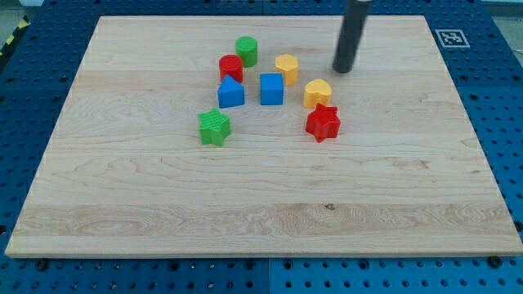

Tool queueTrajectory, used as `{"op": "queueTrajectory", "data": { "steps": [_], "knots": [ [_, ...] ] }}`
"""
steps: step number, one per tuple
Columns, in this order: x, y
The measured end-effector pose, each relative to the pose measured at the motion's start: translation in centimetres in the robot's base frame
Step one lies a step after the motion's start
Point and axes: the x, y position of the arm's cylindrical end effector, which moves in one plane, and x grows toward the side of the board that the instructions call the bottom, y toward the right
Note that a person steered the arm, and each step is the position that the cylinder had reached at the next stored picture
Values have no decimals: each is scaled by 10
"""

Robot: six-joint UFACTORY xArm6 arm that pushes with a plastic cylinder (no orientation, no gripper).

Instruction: Slide the green circle to the top left corner of the board

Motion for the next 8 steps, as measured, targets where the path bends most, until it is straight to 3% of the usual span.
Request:
{"op": "queueTrajectory", "data": {
  "steps": [3, 8],
  "knots": [
    [-45, -145],
    [-31, -171]
  ]
}}
